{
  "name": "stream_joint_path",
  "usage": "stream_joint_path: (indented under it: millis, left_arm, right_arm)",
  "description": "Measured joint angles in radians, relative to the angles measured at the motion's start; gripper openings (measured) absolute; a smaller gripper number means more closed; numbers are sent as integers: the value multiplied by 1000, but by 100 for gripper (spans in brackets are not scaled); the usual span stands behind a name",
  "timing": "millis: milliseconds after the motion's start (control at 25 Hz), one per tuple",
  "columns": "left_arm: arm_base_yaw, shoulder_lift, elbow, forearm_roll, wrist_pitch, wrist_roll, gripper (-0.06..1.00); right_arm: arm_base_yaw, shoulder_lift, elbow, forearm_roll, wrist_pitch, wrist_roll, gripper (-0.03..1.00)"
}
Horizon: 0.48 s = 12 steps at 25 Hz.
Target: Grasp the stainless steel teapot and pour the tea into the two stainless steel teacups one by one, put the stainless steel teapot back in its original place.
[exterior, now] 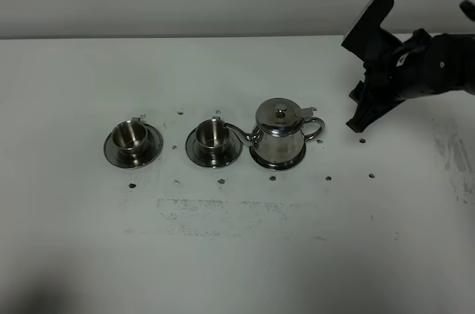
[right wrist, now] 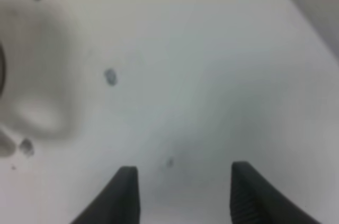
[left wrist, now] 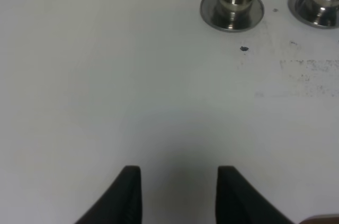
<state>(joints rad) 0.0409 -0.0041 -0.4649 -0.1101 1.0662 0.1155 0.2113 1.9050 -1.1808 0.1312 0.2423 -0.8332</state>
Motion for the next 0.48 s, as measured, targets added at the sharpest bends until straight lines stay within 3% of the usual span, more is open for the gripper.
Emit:
stream_joint_path:
  millis: [480]
  left_arm:
    - [0, 0, 0, 0, 0, 0, 38]
  right_arm:
    - [6, 82, 23, -29, -99, 0, 35]
